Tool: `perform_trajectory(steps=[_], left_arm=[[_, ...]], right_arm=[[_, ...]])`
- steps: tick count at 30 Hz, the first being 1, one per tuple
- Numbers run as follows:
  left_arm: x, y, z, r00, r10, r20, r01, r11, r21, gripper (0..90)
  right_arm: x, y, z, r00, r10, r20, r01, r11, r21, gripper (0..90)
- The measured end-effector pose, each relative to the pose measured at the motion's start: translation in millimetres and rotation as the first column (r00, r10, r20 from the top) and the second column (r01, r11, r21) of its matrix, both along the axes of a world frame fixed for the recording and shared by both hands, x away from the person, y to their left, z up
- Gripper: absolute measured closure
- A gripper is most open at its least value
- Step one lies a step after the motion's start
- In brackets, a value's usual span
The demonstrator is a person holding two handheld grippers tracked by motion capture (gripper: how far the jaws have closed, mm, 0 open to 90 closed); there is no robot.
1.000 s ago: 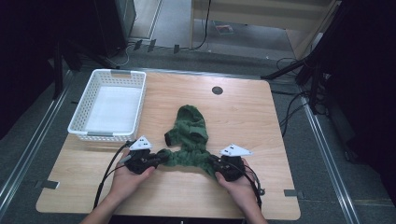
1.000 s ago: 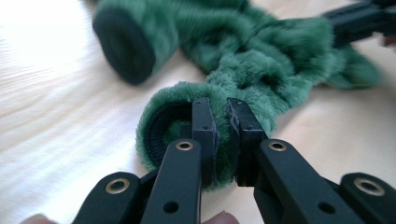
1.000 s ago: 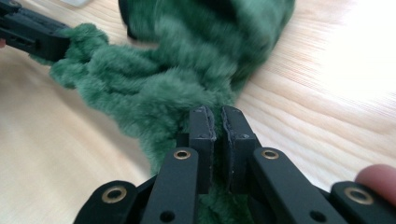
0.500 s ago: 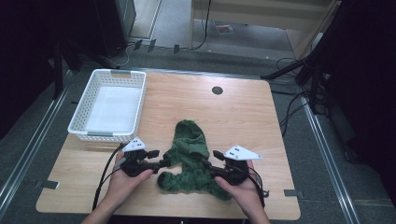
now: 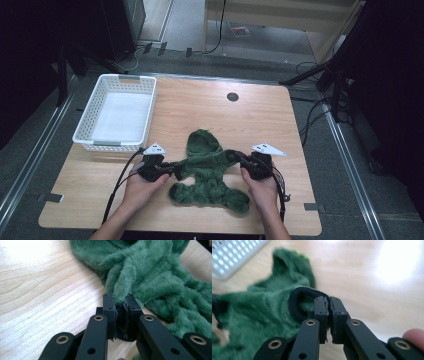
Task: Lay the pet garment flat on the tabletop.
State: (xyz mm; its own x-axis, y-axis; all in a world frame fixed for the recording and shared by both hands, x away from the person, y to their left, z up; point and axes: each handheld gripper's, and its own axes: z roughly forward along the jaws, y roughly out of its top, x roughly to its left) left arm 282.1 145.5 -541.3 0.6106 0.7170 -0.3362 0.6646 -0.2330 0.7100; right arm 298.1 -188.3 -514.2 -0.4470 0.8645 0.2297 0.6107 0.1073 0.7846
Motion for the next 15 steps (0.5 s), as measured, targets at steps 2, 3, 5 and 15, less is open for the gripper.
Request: perform_trajectory(steps=[2, 3, 5, 15], left_arm=[[-1.5, -6.5, -2.2, 0.9999, -0.014, 0.003, 0.013, 0.9995, 0.029, 83.0], [-1.5, -6.5, -2.2, 0.9999, -0.014, 0.003, 0.013, 0.9995, 0.029, 82.9], [-3.6, -13.9, -7.1, 0.9995, -0.032, -0.008, 0.032, 0.9980, 0.054, 82.5], [-3.6, -13.2, -9.0, 0.9993, -0.030, 0.022, 0.029, 0.9988, 0.039, 74.3]], right_arm=[[-2.5, -4.5, -7.7, 0.9989, -0.003, -0.046, 0.001, 0.999, -0.042, 86.0], [-4.0, -3.9, -11.0, 0.9980, -0.008, -0.062, 0.004, 0.998, -0.069, 86.0], [-6.5, -1.4, -16.1, 0.9964, -0.021, -0.082, 0.011, 0.992, -0.122, 85.9], [-5.5, -2.2, -23.7, 0.9942, -0.007, -0.108, -0.009, 0.989, -0.149, 77.5]])
